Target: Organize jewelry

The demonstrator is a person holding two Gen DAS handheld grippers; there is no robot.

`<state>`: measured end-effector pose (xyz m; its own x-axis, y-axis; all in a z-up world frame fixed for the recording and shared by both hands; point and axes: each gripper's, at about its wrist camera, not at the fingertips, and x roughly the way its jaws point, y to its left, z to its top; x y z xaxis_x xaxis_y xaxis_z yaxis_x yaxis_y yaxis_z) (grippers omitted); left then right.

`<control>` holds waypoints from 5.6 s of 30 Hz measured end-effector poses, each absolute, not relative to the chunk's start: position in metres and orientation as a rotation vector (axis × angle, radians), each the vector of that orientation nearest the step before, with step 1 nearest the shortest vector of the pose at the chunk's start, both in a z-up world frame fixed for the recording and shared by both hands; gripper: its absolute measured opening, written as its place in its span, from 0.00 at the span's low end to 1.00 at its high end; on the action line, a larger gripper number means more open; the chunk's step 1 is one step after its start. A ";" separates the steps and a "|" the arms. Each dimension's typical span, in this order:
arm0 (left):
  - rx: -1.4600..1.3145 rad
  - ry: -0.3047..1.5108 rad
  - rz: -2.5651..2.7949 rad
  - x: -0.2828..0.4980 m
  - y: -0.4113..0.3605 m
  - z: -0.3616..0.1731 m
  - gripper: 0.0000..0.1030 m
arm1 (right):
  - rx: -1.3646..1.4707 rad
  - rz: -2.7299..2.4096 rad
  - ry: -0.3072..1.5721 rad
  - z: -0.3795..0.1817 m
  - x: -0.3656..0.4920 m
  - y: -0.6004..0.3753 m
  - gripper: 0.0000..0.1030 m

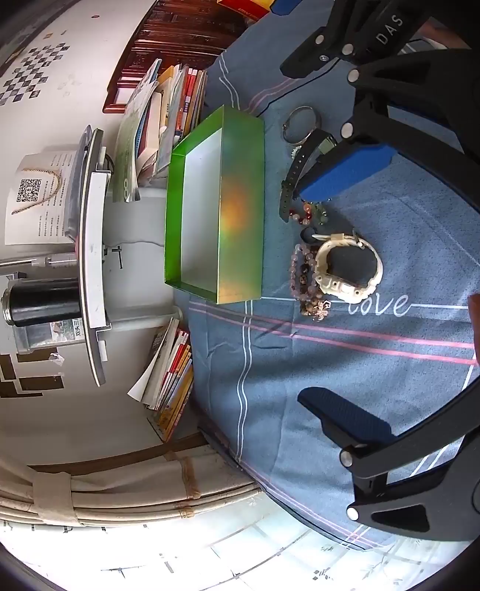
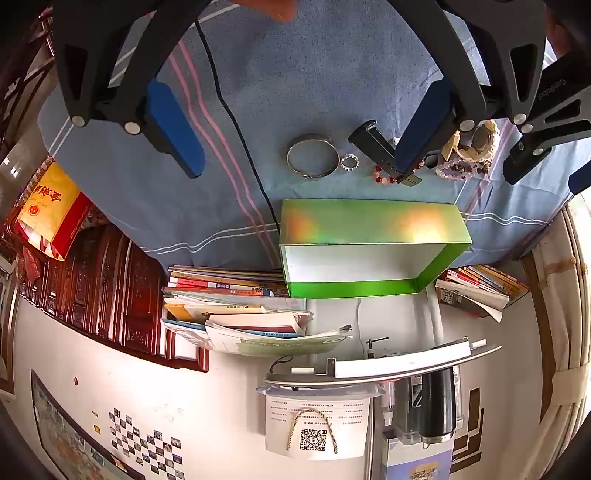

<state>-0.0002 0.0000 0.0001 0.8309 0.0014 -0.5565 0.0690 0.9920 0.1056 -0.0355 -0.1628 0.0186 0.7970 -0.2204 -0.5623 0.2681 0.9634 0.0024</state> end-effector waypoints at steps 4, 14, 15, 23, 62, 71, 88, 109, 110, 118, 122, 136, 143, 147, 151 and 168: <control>0.117 0.586 -0.034 -0.002 0.001 0.001 0.97 | 0.082 -0.263 0.596 0.018 -0.036 -0.163 0.98; 0.115 0.590 -0.031 -0.003 0.006 -0.004 0.96 | 0.081 -0.263 0.599 0.022 -0.036 -0.157 0.98; 0.113 0.591 -0.031 -0.003 0.006 -0.005 0.96 | 0.082 -0.263 0.599 0.021 -0.036 -0.159 0.98; 0.107 0.594 -0.031 0.000 0.007 -0.001 0.96 | 0.082 -0.258 0.604 0.017 -0.036 -0.162 0.98; 0.099 0.597 -0.031 0.000 0.014 -0.002 0.96 | 0.073 -0.255 0.610 0.014 -0.033 -0.156 0.98; 0.097 0.597 -0.031 0.000 0.016 -0.002 0.97 | 0.066 -0.256 0.610 0.014 -0.033 -0.154 0.98; 0.091 0.605 -0.031 0.003 0.021 -0.001 0.96 | 0.063 -0.252 0.612 0.015 -0.031 -0.152 0.98; 0.094 0.635 -0.027 0.010 0.020 -0.010 0.96 | 0.076 -0.251 0.634 0.008 -0.026 -0.157 0.98; 0.094 0.636 -0.026 0.010 0.019 -0.011 0.97 | 0.075 -0.252 0.634 0.007 -0.026 -0.158 0.98; 0.097 0.663 -0.035 0.014 0.016 -0.015 0.96 | 0.072 -0.274 0.663 0.003 -0.024 -0.164 0.98; 0.114 0.712 -0.032 0.022 0.014 -0.022 0.96 | 0.043 -0.312 0.801 -0.017 -0.005 -0.180 0.98; 0.133 0.854 -0.111 0.046 0.014 -0.046 0.88 | 0.101 -0.193 0.900 -0.035 0.013 -0.201 0.64; 0.116 0.910 -0.103 0.058 0.019 -0.056 0.85 | 0.045 -0.006 0.909 -0.032 0.047 -0.156 0.63; 0.101 0.959 -0.111 0.067 0.021 -0.063 0.85 | 0.041 0.012 0.955 -0.047 0.061 -0.150 0.32; 0.095 0.977 -0.108 0.068 0.020 -0.064 0.84 | 0.094 -0.028 0.966 -0.050 0.059 -0.170 0.11; 0.100 0.981 -0.132 0.063 0.018 -0.075 0.58 | 0.190 -0.206 0.974 -0.059 0.035 -0.236 0.09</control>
